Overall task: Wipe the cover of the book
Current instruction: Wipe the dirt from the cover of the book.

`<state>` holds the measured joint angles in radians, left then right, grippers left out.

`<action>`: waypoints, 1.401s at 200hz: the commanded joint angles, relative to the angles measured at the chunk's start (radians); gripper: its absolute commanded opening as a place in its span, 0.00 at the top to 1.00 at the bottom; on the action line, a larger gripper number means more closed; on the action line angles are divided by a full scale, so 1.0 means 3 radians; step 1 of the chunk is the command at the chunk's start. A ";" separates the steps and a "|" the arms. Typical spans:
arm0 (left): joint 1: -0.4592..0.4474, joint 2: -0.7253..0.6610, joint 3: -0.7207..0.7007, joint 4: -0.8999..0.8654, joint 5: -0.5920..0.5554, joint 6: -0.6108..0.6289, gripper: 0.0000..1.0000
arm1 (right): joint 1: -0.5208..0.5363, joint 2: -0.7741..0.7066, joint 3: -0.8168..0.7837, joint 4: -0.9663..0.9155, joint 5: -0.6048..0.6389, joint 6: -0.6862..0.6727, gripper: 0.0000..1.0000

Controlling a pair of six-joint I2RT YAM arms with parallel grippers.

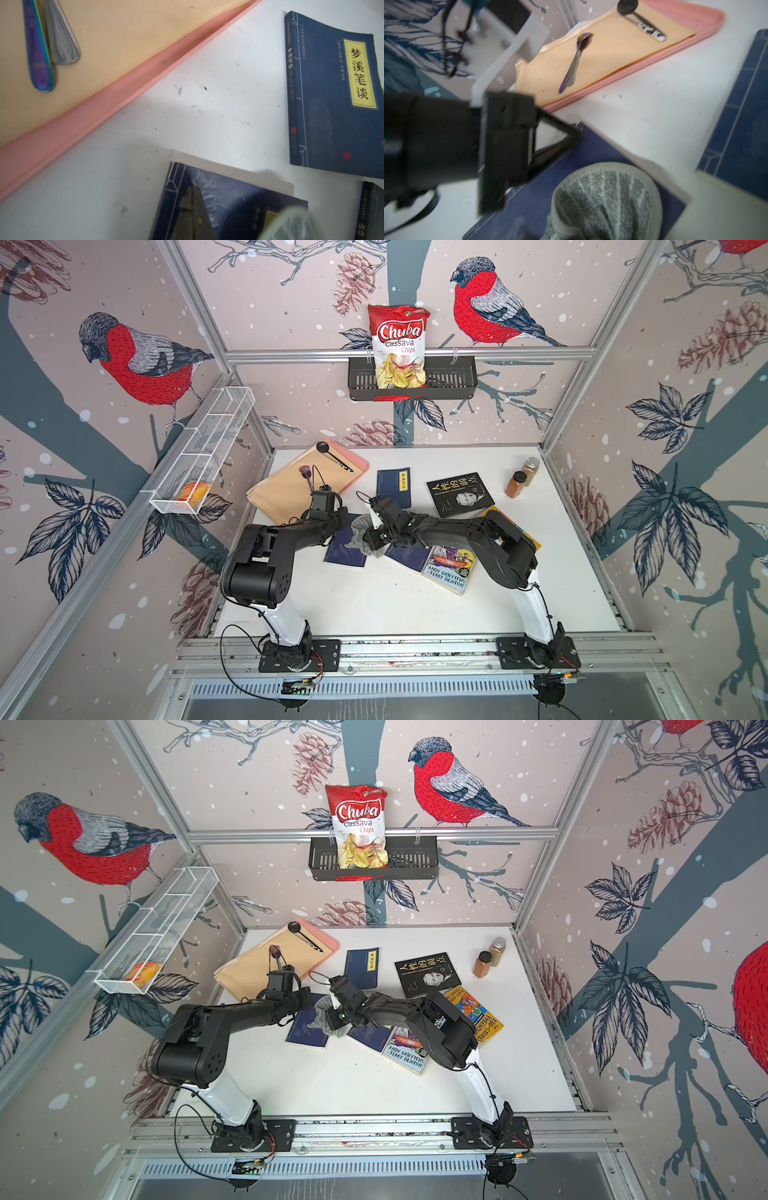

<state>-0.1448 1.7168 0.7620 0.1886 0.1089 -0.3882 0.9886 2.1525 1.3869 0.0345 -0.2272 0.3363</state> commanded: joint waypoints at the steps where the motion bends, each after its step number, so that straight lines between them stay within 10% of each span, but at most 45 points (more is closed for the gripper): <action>1: 0.0012 0.0050 -0.0055 -0.0455 0.0041 0.0005 1.00 | 0.0077 -0.0138 -0.0284 -0.0089 0.0089 0.0055 0.98; 140: -0.0145 -0.0152 -0.0185 -0.0637 -0.0304 -0.0056 0.85 | -0.0528 0.0620 0.0915 -0.0428 -0.0017 0.0008 0.99; 280: -0.0238 -0.0112 -0.0028 -0.0950 -0.0538 -0.0125 0.92 | -0.0115 -0.0570 -0.0337 -0.0141 0.0605 -0.0254 0.99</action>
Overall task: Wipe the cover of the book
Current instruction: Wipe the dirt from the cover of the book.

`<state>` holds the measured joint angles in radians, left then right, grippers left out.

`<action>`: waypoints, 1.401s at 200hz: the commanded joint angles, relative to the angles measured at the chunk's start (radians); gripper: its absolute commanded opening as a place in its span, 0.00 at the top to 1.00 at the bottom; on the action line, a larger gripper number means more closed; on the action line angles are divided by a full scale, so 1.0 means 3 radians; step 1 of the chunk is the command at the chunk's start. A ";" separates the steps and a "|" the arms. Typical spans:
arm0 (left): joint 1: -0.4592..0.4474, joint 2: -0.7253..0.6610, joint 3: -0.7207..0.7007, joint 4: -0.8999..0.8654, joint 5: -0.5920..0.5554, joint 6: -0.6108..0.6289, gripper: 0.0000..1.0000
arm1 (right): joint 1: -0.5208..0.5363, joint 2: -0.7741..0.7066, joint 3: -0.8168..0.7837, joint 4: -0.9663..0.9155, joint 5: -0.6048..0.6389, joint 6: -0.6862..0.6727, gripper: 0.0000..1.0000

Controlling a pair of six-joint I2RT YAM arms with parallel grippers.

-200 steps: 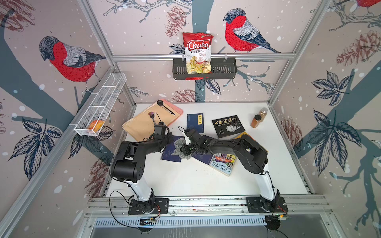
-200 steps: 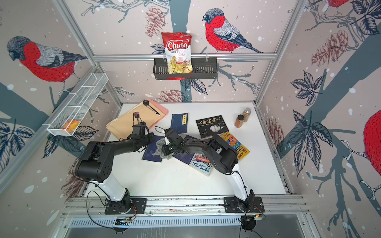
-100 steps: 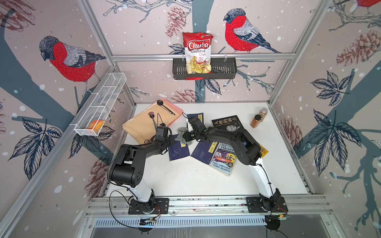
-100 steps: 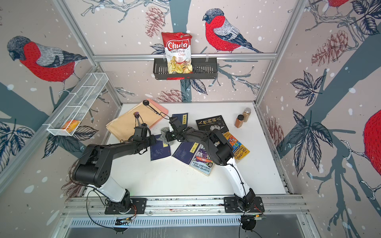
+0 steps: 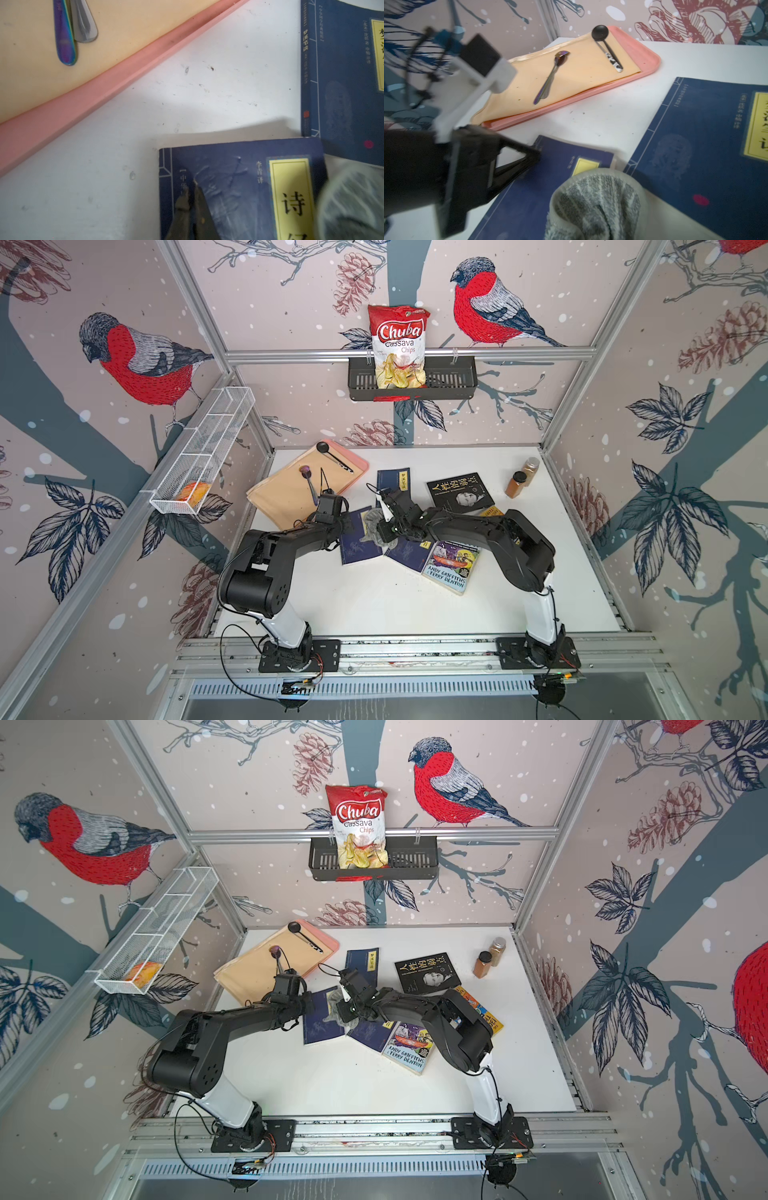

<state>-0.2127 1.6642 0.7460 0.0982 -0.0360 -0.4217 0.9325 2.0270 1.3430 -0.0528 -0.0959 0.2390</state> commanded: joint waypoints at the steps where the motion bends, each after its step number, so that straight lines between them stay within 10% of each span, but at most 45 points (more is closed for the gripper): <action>1: -0.0012 0.0063 0.0030 -0.0652 -0.0057 -0.0012 0.92 | 0.0077 -0.0153 -0.0197 0.0155 0.0165 0.0077 0.99; 146: -0.0027 0.0091 -0.0067 -0.0558 0.0008 -0.0018 1.00 | -0.0157 0.0923 0.0941 0.0034 -0.0180 0.0260 1.00; 229: -0.0024 0.0035 -0.0158 -0.0463 0.0042 -0.0022 1.00 | 0.0263 0.0214 -0.0302 0.0331 -0.0105 0.0434 0.99; 280: -0.0026 0.0034 -0.0161 -0.0434 0.0057 0.0002 1.00 | -0.0144 0.1011 0.0887 0.0200 -0.0333 0.0547 1.00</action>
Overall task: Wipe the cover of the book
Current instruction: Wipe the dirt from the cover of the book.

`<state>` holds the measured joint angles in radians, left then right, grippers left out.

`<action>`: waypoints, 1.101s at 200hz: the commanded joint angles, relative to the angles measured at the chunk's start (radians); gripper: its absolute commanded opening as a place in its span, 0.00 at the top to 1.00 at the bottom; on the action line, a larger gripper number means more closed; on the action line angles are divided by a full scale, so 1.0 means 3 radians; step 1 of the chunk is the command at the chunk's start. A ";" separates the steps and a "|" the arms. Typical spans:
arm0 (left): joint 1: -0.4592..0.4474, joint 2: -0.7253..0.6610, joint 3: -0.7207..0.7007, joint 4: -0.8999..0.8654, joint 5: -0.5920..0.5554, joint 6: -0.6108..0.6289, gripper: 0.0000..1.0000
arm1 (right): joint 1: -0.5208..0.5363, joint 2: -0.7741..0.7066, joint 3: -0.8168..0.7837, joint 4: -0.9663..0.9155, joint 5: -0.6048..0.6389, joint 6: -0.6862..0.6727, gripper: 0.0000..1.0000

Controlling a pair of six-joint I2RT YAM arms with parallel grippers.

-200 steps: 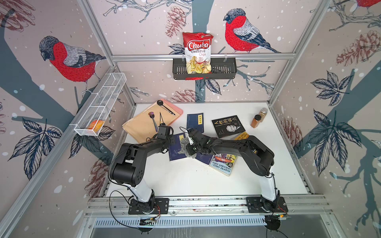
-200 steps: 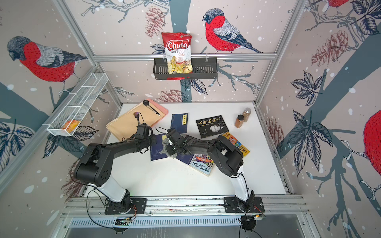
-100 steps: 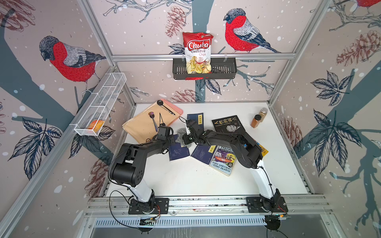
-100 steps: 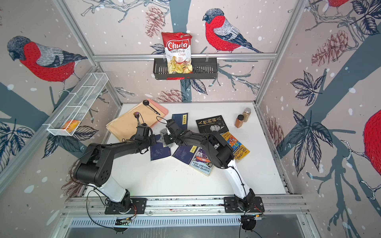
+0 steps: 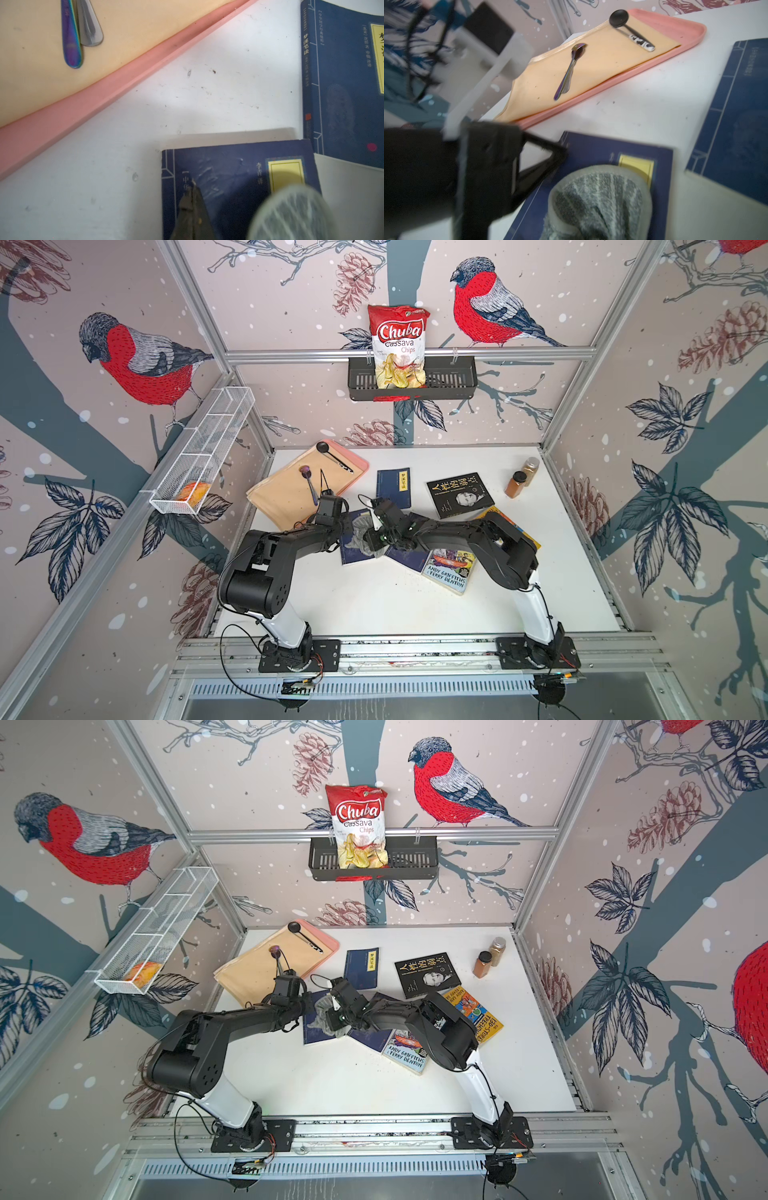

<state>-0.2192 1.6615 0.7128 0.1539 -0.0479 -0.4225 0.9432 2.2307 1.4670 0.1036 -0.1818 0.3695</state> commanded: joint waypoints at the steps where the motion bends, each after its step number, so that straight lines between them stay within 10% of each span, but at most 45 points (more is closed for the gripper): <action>1: -0.0003 0.0041 -0.0050 -0.0620 0.0095 0.0001 1.00 | -0.0187 0.0352 0.0502 -0.0328 -0.0053 0.0115 1.00; 29: -0.0005 0.0038 -0.0056 -0.0621 0.0100 0.0000 1.00 | -0.0233 0.0511 0.0817 -0.0524 -0.0110 0.0067 1.00; 96: 0.0007 -0.0012 -0.0118 -0.0555 0.0134 -0.0006 1.00 | 0.0244 -0.0355 -0.0625 -0.0212 -0.0113 0.0036 0.99; 170: 0.0010 -0.0072 -0.0199 -0.0473 0.0197 -0.0031 1.00 | -0.0234 0.0504 0.0586 -0.0241 -0.0376 0.0325 1.00; 220: 0.0030 -0.0143 -0.0286 -0.0369 0.0257 -0.0038 1.00 | 0.0151 0.0026 -0.0182 -0.0231 -0.0317 0.0152 0.98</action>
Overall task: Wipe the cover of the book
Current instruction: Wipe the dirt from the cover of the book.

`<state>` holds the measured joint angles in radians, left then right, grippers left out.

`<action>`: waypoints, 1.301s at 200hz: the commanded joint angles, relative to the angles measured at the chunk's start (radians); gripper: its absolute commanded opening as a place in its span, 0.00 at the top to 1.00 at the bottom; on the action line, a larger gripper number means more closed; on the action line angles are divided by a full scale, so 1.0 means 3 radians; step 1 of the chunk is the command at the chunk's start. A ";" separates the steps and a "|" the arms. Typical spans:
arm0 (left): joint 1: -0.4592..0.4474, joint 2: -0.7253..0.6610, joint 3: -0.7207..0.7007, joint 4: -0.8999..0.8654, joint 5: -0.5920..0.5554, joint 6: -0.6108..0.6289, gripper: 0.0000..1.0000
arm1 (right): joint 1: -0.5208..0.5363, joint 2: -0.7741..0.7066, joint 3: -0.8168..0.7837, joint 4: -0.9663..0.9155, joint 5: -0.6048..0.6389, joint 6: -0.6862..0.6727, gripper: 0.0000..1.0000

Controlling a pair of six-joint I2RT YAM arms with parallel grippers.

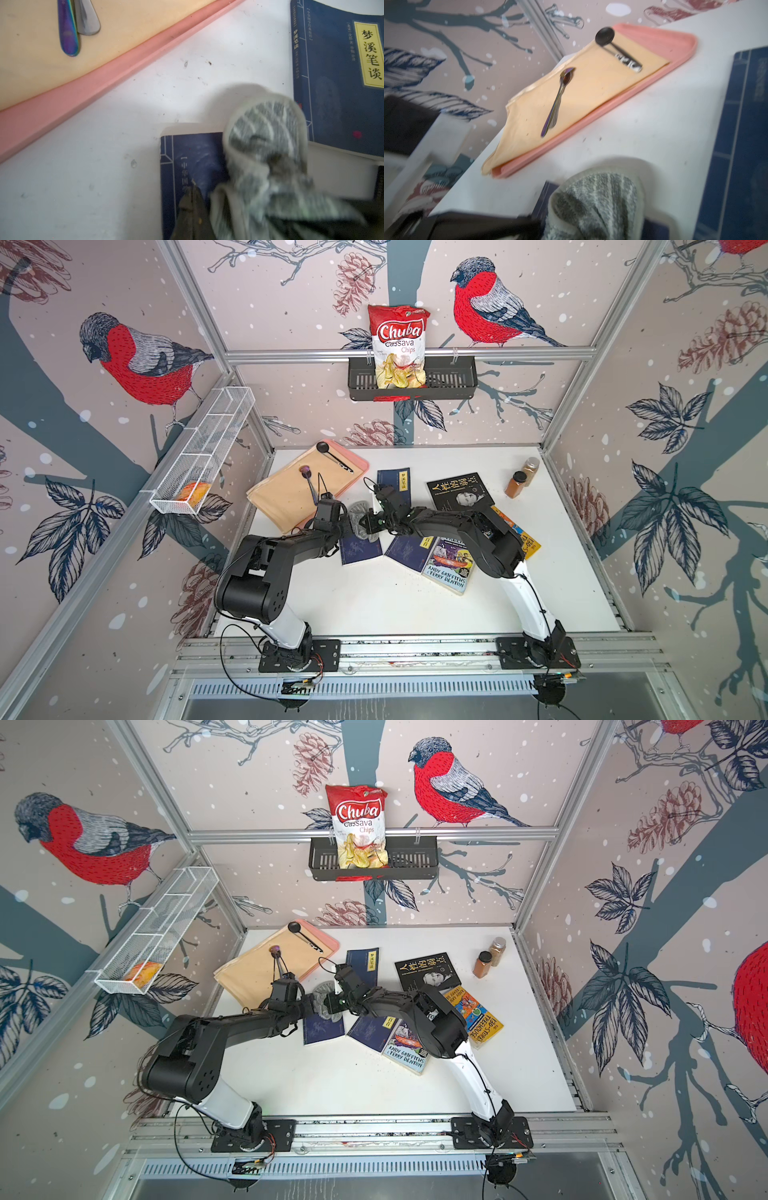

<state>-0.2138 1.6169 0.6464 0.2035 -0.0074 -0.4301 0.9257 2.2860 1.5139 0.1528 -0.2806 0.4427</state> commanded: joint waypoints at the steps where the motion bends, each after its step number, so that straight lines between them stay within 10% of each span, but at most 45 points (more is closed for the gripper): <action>1: 0.0012 0.0005 -0.0067 -0.0535 0.0125 -0.0010 1.00 | 0.0221 -0.0164 -0.0353 -0.0393 0.0011 -0.0091 0.98; 87: 0.0082 -0.0101 -0.0196 -0.0412 0.0300 -0.0013 1.00 | -0.0018 0.0461 0.0612 -0.0555 0.0013 0.0052 1.00; 149: 0.0189 -0.0160 -0.0274 -0.0340 0.0398 0.0005 1.00 | 0.0440 -0.0046 -0.0358 -0.0228 -0.0108 0.0164 0.99; 222: 0.0217 -0.0133 -0.0267 -0.0323 0.0445 0.0021 1.00 | -0.0069 0.0505 0.0599 -0.0477 -0.0042 0.0171 1.00; 260: 0.0232 -0.0123 -0.0255 -0.0316 0.0459 0.0017 1.00 | 0.0096 0.0203 0.0017 -0.0313 -0.0160 0.0128 1.00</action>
<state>-0.1482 1.5696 0.5762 0.2523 0.1085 -0.4370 0.9180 2.3840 1.6207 0.1947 -0.3950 0.4992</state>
